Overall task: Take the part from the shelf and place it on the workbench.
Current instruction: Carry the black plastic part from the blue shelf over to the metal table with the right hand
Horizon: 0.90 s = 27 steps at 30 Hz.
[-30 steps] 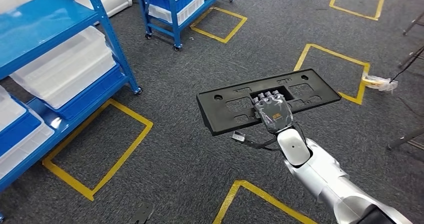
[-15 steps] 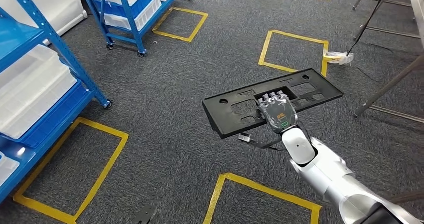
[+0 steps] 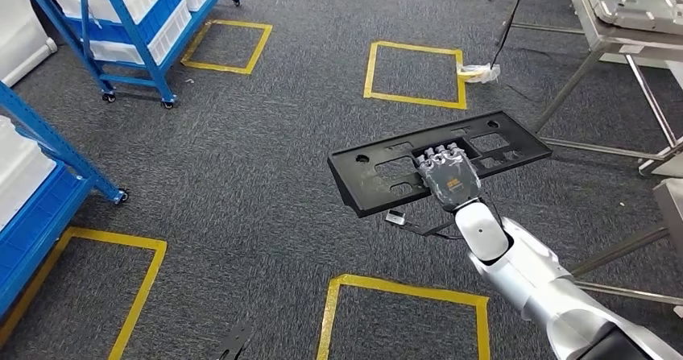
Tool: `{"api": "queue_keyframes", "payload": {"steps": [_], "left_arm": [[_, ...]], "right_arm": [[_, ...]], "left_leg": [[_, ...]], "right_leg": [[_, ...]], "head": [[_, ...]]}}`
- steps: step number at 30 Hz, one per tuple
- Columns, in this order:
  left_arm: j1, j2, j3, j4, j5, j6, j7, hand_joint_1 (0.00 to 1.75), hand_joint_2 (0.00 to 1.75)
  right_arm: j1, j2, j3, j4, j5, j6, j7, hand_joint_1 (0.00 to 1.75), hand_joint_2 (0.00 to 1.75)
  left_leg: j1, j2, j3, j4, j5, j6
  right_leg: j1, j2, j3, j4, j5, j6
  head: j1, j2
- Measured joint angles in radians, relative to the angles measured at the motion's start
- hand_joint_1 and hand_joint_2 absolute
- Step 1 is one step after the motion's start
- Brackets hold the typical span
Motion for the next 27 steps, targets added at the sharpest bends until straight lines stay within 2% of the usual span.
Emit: {"api": "queue_keyframes", "payload": {"steps": [1,2,3,4,5,6,7,9,10,11,13,14,15,17,18,19,20,21,22,23,24,25,26,27], "left_arm": [[-0.002,0.001,0.000,0.000,-0.003,0.000,0.001,0.00,1.75],[-0.003,0.002,0.000,0.000,-0.006,0.000,0.001,0.00,1.75],[-0.003,0.004,0.000,0.000,-0.009,0.000,0.001,0.00,1.75],[-0.003,0.006,0.000,0.000,-0.011,0.001,0.001,0.00,1.75],[-0.004,0.008,0.001,-0.001,-0.013,0.001,0.001,0.00,1.75],[-0.006,0.010,0.001,-0.001,-0.015,0.002,0.001,0.00,1.75],[-0.008,0.011,0.001,-0.001,-0.016,0.002,0.001,0.00,1.75],[-0.010,0.013,0.001,-0.002,-0.017,0.002,0.001,0.00,1.75],[-0.011,0.014,0.001,-0.003,-0.018,0.002,0.001,0.00,1.75],[-0.011,0.015,0.001,-0.003,-0.018,0.002,0.001,0.00,1.75],[-0.011,0.016,0.001,-0.003,-0.019,0.001,0.002,0.00,1.75],[-0.011,0.016,0.001,-0.003,-0.019,0.000,0.002,0.00,1.75],[-0.011,0.017,0.001,-0.003,-0.020,0.000,0.003,0.00,1.75],[-0.007,0.017,0.001,-0.003,-0.020,0.000,0.003,0.00,1.75],[-0.003,0.017,0.001,-0.003,-0.020,0.000,0.004,0.00,1.75],[0.000,0.017,0.001,-0.003,-0.021,-0.001,0.005,0.00,1.75],[0.002,0.017,0.001,-0.003,-0.021,-0.001,0.006,0.00,1.75],[0.002,0.017,0.001,-0.003,-0.022,-0.002,0.006,0.00,1.75],[0.001,0.017,0.001,-0.003,-0.023,-0.003,0.007,0.00,1.75],[0.000,0.017,0.001,-0.003,-0.024,-0.004,0.007,0.00,1.75],[-0.001,0.016,0.001,-0.003,-0.025,-0.004,0.007,0.00,1.75],[-0.002,0.016,0.001,-0.003,-0.026,-0.005,0.007,0.00,1.75],[-0.004,0.016,0.001,-0.003,-0.026,-0.006,0.007,0.00,1.75],[-0.005,0.015,0.001,-0.003,-0.026,-0.007,0.007,0.00,1.75]], "right_arm": [[0.001,-0.001,0.000,-0.002,0.000,-0.002,0.007,1.75,1.75],[0.003,-0.001,-0.001,-0.004,0.000,-0.004,0.013,1.75,1.75],[0.006,-0.001,-0.001,-0.005,-0.001,-0.007,0.018,1.75,1.75],[0.011,-0.001,-0.001,-0.006,-0.001,-0.009,0.023,1.75,1.75],[0.017,-0.001,-0.002,-0.006,-0.001,-0.011,0.028,1.75,1.75],[0.021,-0.002,-0.004,-0.006,-0.001,-0.012,0.032,1.75,1.75],[0.024,-0.002,-0.006,-0.007,-0.002,-0.012,0.036,1.75,1.75],[0.024,-0.002,-0.011,-0.013,-0.003,-0.013,0.043,1.75,1.75],[0.023,-0.002,-0.013,-0.016,-0.004,-0.015,0.046,1.75,1.75],[0.022,-0.004,-0.015,-0.019,-0.004,-0.016,0.048,1.75,1.75],[0.023,-0.009,-0.015,-0.021,-0.005,-0.018,0.049,1.75,1.75],[0.023,-0.012,-0.015,-0.021,-0.005,-0.018,0.048,1.75,1.75],[0.022,-0.013,-0.016,-0.022,-0.005,-0.018,0.047,1.75,1.75],[0.018,-0.014,-0.016,-0.022,-0.006,-0.018,0.044,1.75,1.75],[0.017,-0.014,-0.016,-0.022,-0.006,-0.017,0.042,1.75,1.75],[0.018,-0.014,-0.016,-0.022,-0.006,-0.017,0.038,1.75,1.75],[0.019,-0.014,-0.016,-0.022,-0.006,-0.016,0.034,1.75,1.75],[0.019,-0.014,-0.016,-0.022,-0.006,-0.015,0.029,1.75,1.75],[0.019,-0.014,-0.016,-0.022,-0.006,-0.014,0.025,1.75,1.75],[0.017,-0.014,-0.016,-0.022,-0.006,-0.012,0.022,1.75,1.75],[0.013,-0.014,-0.016,-0.022,-0.006,-0.011,0.019,1.75,1.75],[0.010,-0.015,-0.016,-0.022,-0.006,-0.009,0.015,1.75,1.75],[0.008,-0.016,-0.016,-0.022,-0.006,-0.007,0.011,1.75,1.75],[0.007,-0.019,-0.016,-0.022,-0.006,-0.006,0.008,1.75,1.75]], "left_leg": [[-0.001,0.013,0.000,-0.003,0.002,0.005],[-0.003,0.026,0.000,-0.004,0.002,0.007],[-0.005,0.039,0.000,-0.004,0.001,0.008],[-0.006,0.053,0.000,-0.004,0.000,0.009],[-0.007,0.067,0.000,-0.004,-0.001,0.009],[-0.007,0.080,0.001,-0.004,-0.002,0.008],[-0.008,0.092,0.002,-0.004,-0.004,0.006],[-0.012,0.115,0.006,-0.003,-0.008,0.001],[-0.015,0.127,0.007,-0.003,-0.010,-0.003],[-0.017,0.138,0.009,-0.003,-0.013,-0.007],[-0.018,0.155,0.015,-0.004,-0.019,-0.017],[-0.016,0.142,0.015,0.004,-0.028,-0.022],[-0.015,0.118,0.006,0.030,-0.045,-0.026],[-0.011,0.059,-0.044,0.143,-0.103,-0.032],[-0.011,0.045,-0.079,0.214,-0.130,-0.034],[-0.010,0.040,-0.107,0.267,-0.144,-0.037],[-0.010,0.039,-0.121,0.287,-0.138,-0.038],[-0.008,0.037,-0.117,0.267,-0.112,-0.038],[-0.006,0.029,-0.095,0.211,-0.073,-0.038],[-0.002,0.008,-0.067,0.144,-0.038,-0.037],[0.003,-0.018,-0.042,0.083,-0.016,-0.036],[0.005,-0.039,-0.024,0.043,-0.006,-0.034],[0.005,-0.051,-0.017,0.027,-0.007,-0.030],[0.002,-0.047,-0.015,0.022,-0.008,-0.026]], "right_leg": [[0.001,-0.038,-0.021,0.050,-0.030,0.003],[0.002,-0.065,-0.050,0.113,-0.063,0.006],[0.001,-0.076,-0.078,0.176,-0.090,0.009],[0.000,-0.081,-0.096,0.218,-0.102,0.011],[0.000,-0.083,-0.096,0.224,-0.096,0.011],[0.000,-0.086,-0.077,0.190,-0.074,0.010],[0.003,-0.098,-0.041,0.125,-0.041,0.006],[0.016,-0.144,0.028,-0.005,0.002,-0.007],[0.023,-0.158,0.044,-0.041,0.009,-0.014],[0.029,-0.161,0.048,-0.053,0.009,-0.021],[0.027,-0.134,0.051,-0.059,0.013,-0.032],[0.023,-0.122,0.055,-0.065,0.016,-0.038],[0.018,-0.111,0.060,-0.071,0.019,-0.044],[0.013,-0.087,0.066,-0.075,0.021,-0.052],[0.013,-0.073,0.066,-0.074,0.020,-0.054],[0.013,-0.057,0.066,-0.071,0.019,-0.055],[0.013,-0.041,0.065,-0.069,0.018,-0.055],[0.012,-0.024,0.065,-0.065,0.017,-0.054],[0.011,-0.008,0.065,-0.060,0.014,-0.052],[0.009,0.007,0.063,-0.054,0.011,-0.048],[0.008,0.022,0.059,-0.045,0.007,-0.042],[0.006,0.035,0.052,-0.039,0.006,-0.035],[0.004,0.048,0.045,-0.036,0.006,-0.028],[0.002,0.060,0.040,-0.037,0.009,-0.020]], "head": [[0.001,0.000],[0.003,0.000],[0.003,0.000],[0.003,0.000],[0.003,0.000],[0.003,0.000],[0.003,0.000],[0.003,0.000],[0.003,0.000],[0.003,0.000],[0.002,0.000],[0.002,0.000],[0.002,0.000],[0.001,0.000],[0.000,0.000],[0.000,0.000],[0.000,0.000],[0.000,0.000],[0.000,0.000],[0.001,0.000],[0.001,0.000],[0.001,0.000],[0.001,0.000],[0.001,0.000]]}}
